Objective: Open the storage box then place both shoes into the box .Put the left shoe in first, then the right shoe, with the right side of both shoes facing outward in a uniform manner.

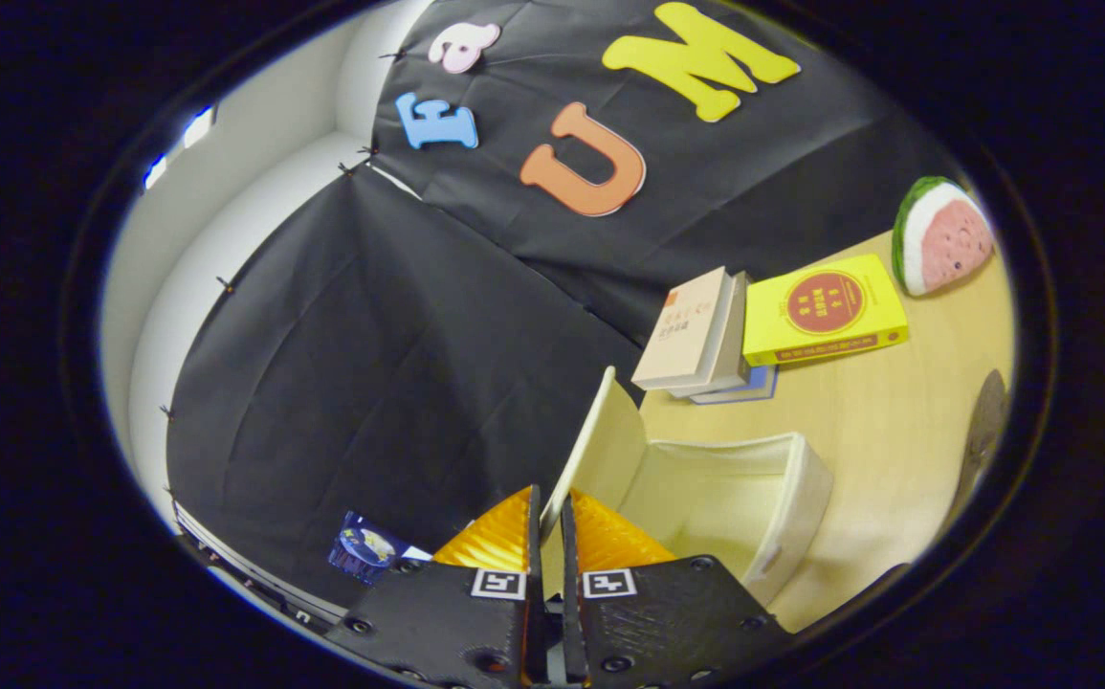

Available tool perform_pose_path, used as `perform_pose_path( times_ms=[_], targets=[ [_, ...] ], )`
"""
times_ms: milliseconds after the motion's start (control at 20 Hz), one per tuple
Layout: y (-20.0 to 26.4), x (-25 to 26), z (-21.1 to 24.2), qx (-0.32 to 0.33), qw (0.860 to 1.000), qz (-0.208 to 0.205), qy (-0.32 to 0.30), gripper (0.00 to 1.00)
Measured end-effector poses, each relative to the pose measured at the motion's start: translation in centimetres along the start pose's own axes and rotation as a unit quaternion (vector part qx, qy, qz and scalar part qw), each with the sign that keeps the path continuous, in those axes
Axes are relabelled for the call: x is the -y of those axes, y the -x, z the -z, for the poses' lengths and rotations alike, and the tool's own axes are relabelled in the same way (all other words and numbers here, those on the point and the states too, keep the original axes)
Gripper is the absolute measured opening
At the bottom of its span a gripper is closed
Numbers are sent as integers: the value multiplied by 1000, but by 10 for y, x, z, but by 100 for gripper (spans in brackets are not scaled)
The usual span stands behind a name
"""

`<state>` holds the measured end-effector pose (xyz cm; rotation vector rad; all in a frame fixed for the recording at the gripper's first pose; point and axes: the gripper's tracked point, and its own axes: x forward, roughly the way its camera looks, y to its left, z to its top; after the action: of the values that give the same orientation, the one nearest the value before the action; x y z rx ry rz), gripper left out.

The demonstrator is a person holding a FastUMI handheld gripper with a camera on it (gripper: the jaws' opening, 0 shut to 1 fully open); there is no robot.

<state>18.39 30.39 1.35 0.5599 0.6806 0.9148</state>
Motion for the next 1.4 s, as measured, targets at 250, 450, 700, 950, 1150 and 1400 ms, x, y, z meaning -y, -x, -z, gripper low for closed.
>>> perform_pose_path(
  times_ms=[250, 450, 700, 950, 1150, 1400],
  targets=[
    [-50, -44, -11, -4, 1000, -9, 20, 18],
    [-89, -65, -19, 3, 999, -6, 42, 39],
    [-131, -91, -14, -11, 998, -10, 64, 74],
    [-144, -103, -9, -14, 997, -12, 77, 93],
    [-115, -88, -16, -2, 996, 12, 89, 94],
    [-42, -48, -43, 44, 992, 59, 106, 95]
  ],
)
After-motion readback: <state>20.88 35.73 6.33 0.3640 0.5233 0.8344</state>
